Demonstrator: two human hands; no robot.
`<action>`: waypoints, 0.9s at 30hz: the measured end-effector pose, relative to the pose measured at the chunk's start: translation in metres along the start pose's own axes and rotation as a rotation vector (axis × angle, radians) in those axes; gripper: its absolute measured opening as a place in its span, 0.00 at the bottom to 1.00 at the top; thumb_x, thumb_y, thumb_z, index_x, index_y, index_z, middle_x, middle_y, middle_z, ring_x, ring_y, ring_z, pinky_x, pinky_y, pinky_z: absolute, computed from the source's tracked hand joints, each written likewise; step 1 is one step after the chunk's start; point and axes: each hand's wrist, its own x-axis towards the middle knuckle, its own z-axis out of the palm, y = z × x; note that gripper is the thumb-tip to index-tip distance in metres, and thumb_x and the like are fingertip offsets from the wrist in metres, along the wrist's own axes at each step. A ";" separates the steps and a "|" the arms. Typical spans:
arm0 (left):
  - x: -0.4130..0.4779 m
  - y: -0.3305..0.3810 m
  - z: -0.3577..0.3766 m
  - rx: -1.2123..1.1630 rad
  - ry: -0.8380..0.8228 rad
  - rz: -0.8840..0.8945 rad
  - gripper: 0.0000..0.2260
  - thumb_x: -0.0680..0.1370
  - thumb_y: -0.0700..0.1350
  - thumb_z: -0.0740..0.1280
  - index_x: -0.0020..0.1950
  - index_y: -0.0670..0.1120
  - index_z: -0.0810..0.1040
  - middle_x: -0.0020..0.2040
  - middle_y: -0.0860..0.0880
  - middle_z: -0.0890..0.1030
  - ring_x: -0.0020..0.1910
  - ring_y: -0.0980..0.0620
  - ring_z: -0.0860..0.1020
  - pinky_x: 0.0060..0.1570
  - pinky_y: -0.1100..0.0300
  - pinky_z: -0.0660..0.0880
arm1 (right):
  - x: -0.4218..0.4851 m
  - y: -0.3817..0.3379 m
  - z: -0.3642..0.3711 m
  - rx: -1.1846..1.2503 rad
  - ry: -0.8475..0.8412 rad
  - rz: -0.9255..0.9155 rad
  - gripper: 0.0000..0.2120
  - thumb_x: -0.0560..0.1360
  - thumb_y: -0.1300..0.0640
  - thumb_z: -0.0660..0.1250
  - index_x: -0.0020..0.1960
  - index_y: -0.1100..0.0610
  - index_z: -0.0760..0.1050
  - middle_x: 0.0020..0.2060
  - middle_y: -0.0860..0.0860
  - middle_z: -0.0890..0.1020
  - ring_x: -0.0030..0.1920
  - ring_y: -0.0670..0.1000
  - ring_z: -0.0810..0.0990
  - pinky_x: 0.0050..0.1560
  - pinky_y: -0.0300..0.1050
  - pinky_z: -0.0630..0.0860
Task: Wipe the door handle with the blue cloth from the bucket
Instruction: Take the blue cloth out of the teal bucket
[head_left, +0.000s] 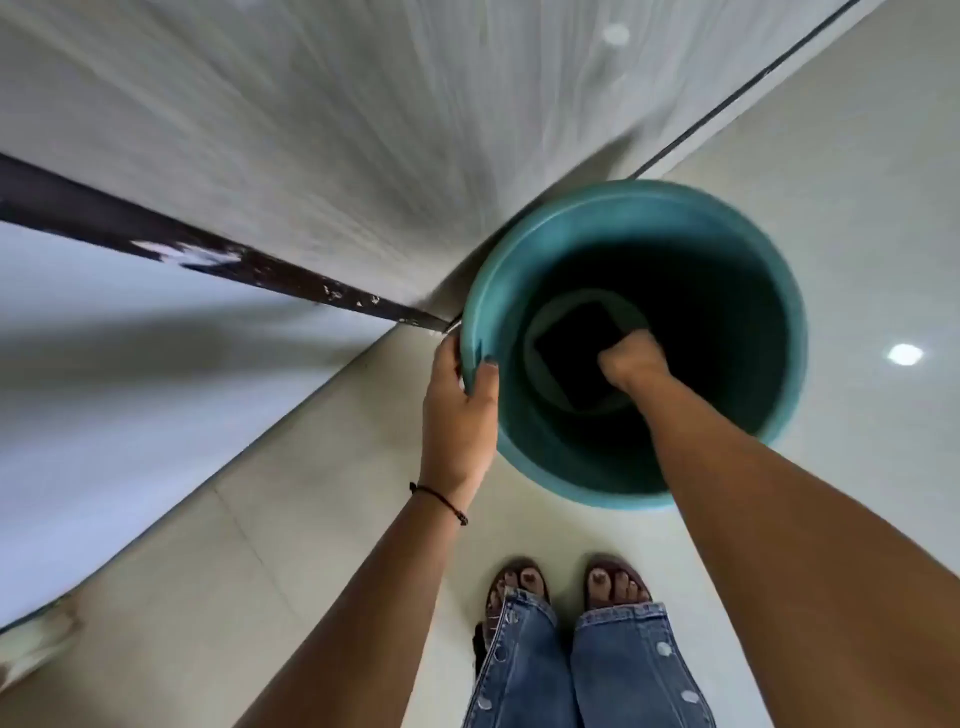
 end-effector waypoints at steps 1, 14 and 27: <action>0.004 -0.006 0.003 0.010 -0.008 0.034 0.14 0.79 0.44 0.61 0.64 0.44 0.72 0.54 0.49 0.81 0.55 0.50 0.79 0.55 0.57 0.76 | 0.013 -0.002 0.008 -0.042 -0.010 0.016 0.22 0.77 0.64 0.62 0.69 0.70 0.66 0.68 0.64 0.72 0.69 0.60 0.71 0.68 0.45 0.66; 0.010 -0.021 0.019 0.032 0.108 0.141 0.09 0.81 0.41 0.59 0.60 0.45 0.73 0.46 0.61 0.78 0.43 0.67 0.77 0.47 0.75 0.72 | 0.073 0.004 0.041 -0.066 0.062 -0.040 0.24 0.72 0.52 0.67 0.66 0.62 0.73 0.68 0.61 0.74 0.69 0.60 0.71 0.70 0.50 0.68; -0.093 0.103 -0.034 -0.157 -0.026 -0.305 0.23 0.81 0.59 0.50 0.62 0.45 0.73 0.62 0.41 0.75 0.50 0.55 0.76 0.51 0.69 0.71 | -0.208 0.007 -0.098 0.639 -0.183 -0.265 0.17 0.68 0.62 0.73 0.57 0.59 0.76 0.47 0.54 0.83 0.44 0.54 0.82 0.44 0.45 0.80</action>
